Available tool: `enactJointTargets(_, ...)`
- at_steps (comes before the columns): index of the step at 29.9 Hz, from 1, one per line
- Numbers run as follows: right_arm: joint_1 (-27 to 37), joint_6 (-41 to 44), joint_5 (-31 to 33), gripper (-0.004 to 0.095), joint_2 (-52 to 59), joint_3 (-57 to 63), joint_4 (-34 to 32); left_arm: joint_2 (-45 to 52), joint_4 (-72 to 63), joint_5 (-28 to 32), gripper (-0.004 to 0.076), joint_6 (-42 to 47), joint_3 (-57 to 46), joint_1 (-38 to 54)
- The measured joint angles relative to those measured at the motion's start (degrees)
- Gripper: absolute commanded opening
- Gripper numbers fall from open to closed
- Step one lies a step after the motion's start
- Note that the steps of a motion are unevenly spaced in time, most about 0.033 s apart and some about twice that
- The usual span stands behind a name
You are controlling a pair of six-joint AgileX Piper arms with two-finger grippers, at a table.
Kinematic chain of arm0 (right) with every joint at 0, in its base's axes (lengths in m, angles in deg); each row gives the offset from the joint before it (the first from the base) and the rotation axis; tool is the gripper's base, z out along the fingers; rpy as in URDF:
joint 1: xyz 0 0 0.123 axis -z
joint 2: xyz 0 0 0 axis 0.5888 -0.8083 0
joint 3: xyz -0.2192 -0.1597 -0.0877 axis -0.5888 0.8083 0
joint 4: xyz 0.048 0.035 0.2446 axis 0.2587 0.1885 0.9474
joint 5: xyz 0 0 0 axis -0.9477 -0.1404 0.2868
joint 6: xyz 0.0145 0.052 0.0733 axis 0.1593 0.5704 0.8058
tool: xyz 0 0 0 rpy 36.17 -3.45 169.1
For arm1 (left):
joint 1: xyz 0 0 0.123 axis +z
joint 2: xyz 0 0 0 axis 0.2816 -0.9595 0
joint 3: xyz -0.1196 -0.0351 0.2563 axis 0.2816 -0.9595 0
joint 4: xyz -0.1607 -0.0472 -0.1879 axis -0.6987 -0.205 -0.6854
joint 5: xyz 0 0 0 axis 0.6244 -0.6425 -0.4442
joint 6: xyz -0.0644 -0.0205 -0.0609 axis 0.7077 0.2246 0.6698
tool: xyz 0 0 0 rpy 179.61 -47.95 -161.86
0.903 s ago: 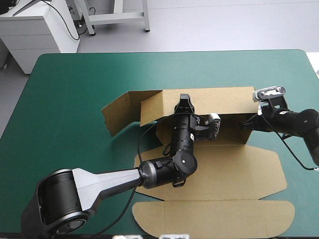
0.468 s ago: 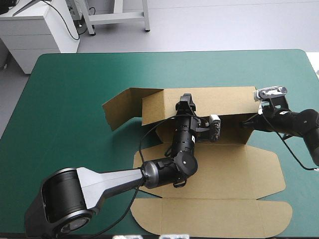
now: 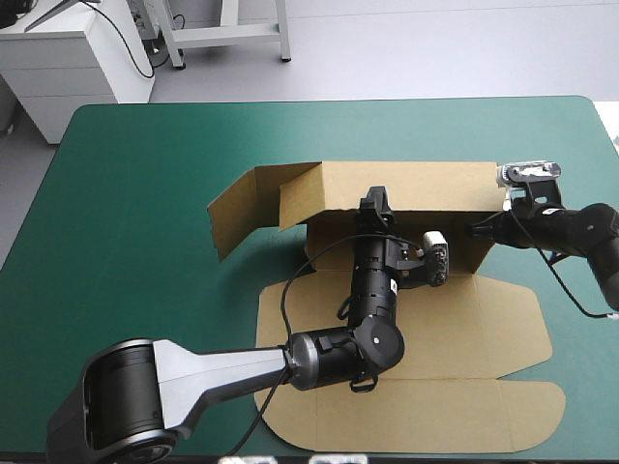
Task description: Fold the box
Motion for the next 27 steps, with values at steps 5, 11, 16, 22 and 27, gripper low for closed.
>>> enactJointTargets(5,0.0,3.1,-0.1,0.0000,-3.7,-4.5,-0.4,3.3,0.0,-0.8,0.0298,0.1,0.5,-3.2)
enactJointTargets(11,-0.1,7.9,1.2,0.0000,-7.2,-10.0,-2.6,6.9,-0.2,-2.0,0.0066,0.1,0.5,-6.2)
enactJointTargets(16,-0.1,11.1,2.9,0.0000,-7.6,-13.1,-5.5,10.7,-0.5,-2.6,-0.0004,0.0,0.5,-6.5)
enactJointTargets(22,-0.1,12.0,4.6,0.0000,-7.6,-14.0,-6.0,17.1,-1.6,-3.2,-0.0004,0.0,1.7,-6.5)
enactJointTargets(27,-0.1,12.4,7.1,0.0000,-7.6,-14.0,-6.4,22.0,-7.0,-2.1,-0.0004,-1.7,5.8,-4.6)
